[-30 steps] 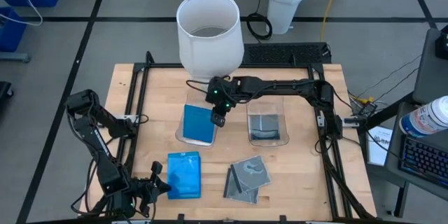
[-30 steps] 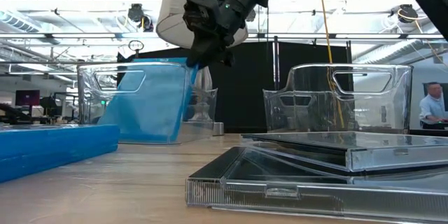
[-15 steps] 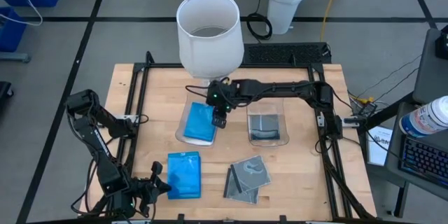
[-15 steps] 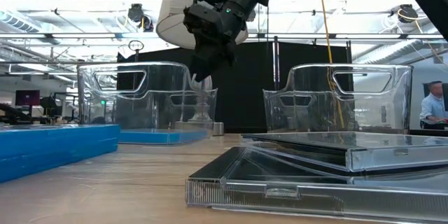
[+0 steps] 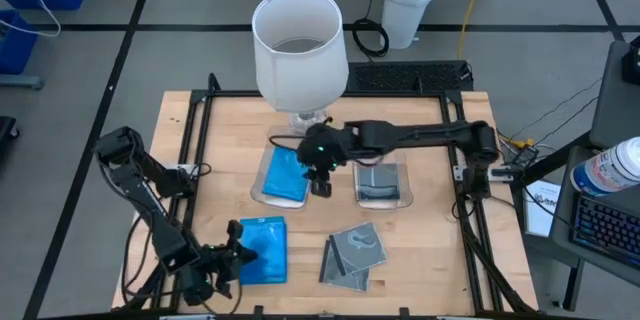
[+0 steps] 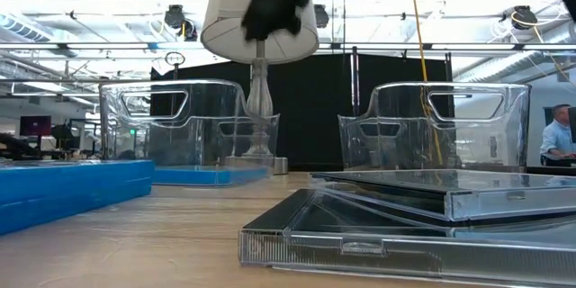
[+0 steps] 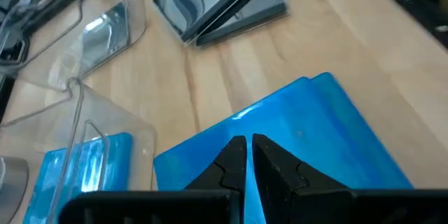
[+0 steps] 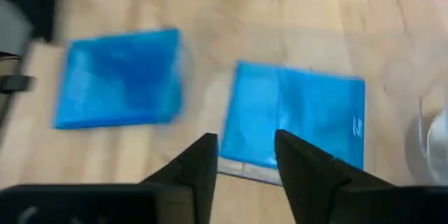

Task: Pick & place jewel cases by type
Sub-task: Adjust the left transparent bin on the table

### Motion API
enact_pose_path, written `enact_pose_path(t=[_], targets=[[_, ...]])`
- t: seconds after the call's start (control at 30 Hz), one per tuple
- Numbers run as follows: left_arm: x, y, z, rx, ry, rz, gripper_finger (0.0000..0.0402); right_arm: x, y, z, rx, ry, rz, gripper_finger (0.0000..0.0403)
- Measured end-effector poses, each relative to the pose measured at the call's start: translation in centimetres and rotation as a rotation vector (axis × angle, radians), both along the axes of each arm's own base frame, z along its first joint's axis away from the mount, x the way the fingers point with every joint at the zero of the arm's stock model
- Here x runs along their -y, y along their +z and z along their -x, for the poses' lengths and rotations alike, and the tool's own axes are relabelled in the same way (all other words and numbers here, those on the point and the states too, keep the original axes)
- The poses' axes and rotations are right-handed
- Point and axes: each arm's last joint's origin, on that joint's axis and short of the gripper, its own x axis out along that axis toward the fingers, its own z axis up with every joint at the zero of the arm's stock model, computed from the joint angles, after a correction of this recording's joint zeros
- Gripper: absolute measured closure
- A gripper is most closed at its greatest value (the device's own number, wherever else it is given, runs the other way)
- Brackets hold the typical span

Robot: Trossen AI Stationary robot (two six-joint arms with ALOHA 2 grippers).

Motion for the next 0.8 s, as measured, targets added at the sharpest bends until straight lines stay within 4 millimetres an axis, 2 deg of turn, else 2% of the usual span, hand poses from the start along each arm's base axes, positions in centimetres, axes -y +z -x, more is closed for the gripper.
enact_pose_path(t=[0.1,0.23,0.3,0.37,0.47,0.6,0.7,0.8], targets=[[-0.5,0.0,-0.7,-0.001,0.029,-0.002,0.0366,-2.4,2.7,1.6,0.067,0.06,0.069,0.0313],[-1.0,0.0,-1.4,-0.006,0.02,-0.05,0.0366,-5.8,5.6,4.8,0.162,0.127,0.135,0.038],[-1.2,0.5,-1.9,-0.005,0.025,-0.065,0.0366,-7.1,6.1,6.4,0.218,0.163,0.121,0.0396],[-1.1,2.1,-2.9,0.009,0.038,-0.058,0.0366,-8.1,6.1,7.9,0.273,0.168,0.098,0.0394],[-1.5,4.5,-4.2,-0.009,0.04,-0.114,0.0366,-9.3,5.1,10.2,0.366,0.146,0.104,0.0398],[-2.6,6.9,-5.5,-0.091,-0.037,-0.245,0.0359,-10.5,1.9,13.0,0.404,0.137,0.11,0.04],[-3.6,7.9,-6.2,-0.119,-0.046,-0.32,0.0331,-11.2,-1.2,14.9,0.445,0.109,0.102,0.0402],[-4.3,8.0,-6.7,-0.205,-0.121,-0.315,0.0282,-11.9,-3.2,16.6,0.546,0.082,0.099,0.0402]])
